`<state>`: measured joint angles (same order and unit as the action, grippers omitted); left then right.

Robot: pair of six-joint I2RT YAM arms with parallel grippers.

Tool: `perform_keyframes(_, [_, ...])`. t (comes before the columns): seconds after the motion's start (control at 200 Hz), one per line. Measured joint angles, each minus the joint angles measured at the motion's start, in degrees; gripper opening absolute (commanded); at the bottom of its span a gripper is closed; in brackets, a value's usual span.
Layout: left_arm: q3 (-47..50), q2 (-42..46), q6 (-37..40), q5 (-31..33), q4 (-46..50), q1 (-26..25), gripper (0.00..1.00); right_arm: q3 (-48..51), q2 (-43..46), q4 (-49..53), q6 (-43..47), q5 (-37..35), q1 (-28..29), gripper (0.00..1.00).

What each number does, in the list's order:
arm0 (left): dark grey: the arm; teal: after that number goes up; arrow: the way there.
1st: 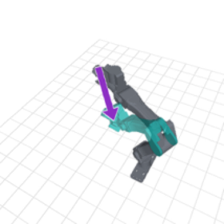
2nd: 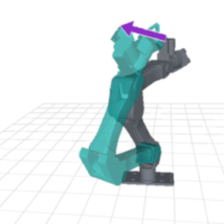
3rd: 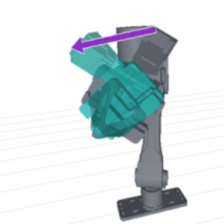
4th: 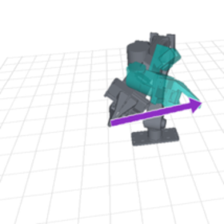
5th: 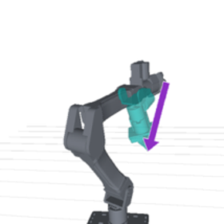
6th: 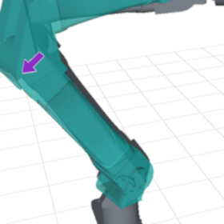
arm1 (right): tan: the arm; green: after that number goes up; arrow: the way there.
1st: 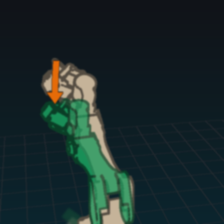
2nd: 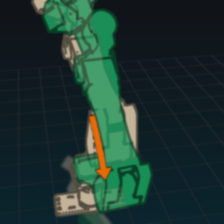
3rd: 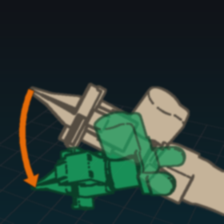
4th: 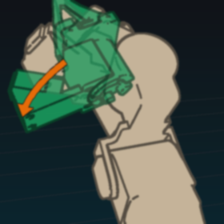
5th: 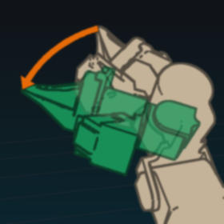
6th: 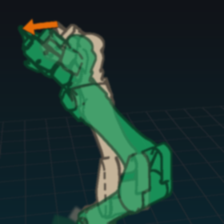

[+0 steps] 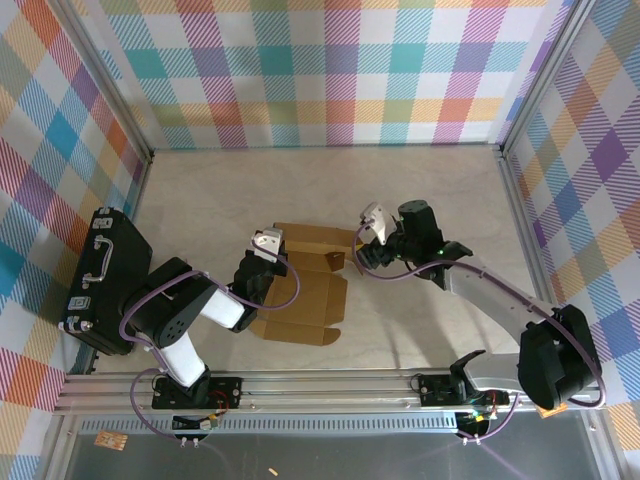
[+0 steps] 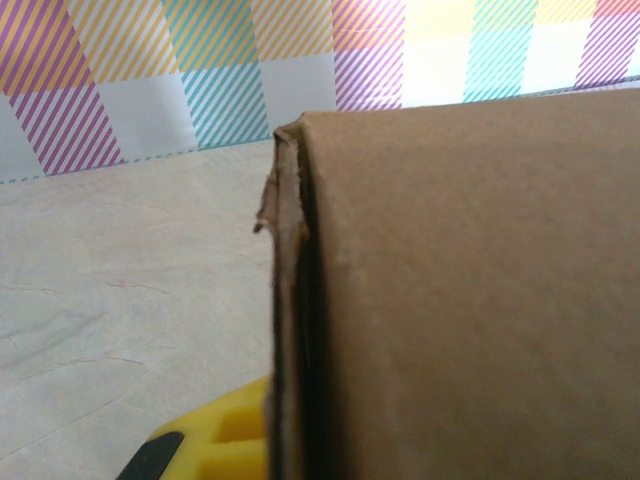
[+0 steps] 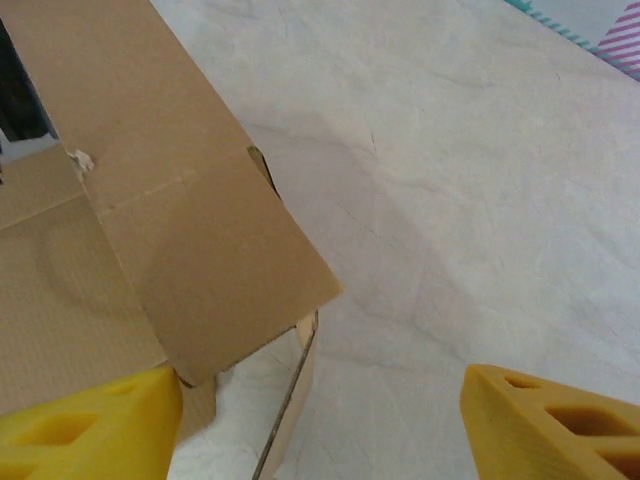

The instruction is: Fold the paper box

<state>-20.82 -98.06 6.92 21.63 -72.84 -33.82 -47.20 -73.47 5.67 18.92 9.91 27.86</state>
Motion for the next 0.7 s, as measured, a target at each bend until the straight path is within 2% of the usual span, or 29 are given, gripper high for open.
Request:
perform_keyframes(0.1, [0.0, 0.0, 0.0, 0.1, 0.0, 0.0, 0.0, 0.0, -0.8, -0.5, -0.1, -1.4, -1.4, 0.64])
perform_keyframes(0.195, [0.0, 0.0, 0.0, 0.1, 0.0, 0.0, 0.0, -0.5, -3.6, -1.1, -0.2, -3.6, -2.8, 0.63])
perform_keyframes(0.415, [0.2, 0.0, 0.0, 0.4, 0.0, 0.2, 0.0, -5.2, -9.4, -0.9, 0.1, -5.1, -3.2, 0.64])
perform_keyframes(0.7, [0.2, 0.0, -0.2, 0.3, -0.8, 0.3, 0.0, -7.2, -9.2, 0.3, -0.7, -2.8, -3.2, 0.71])
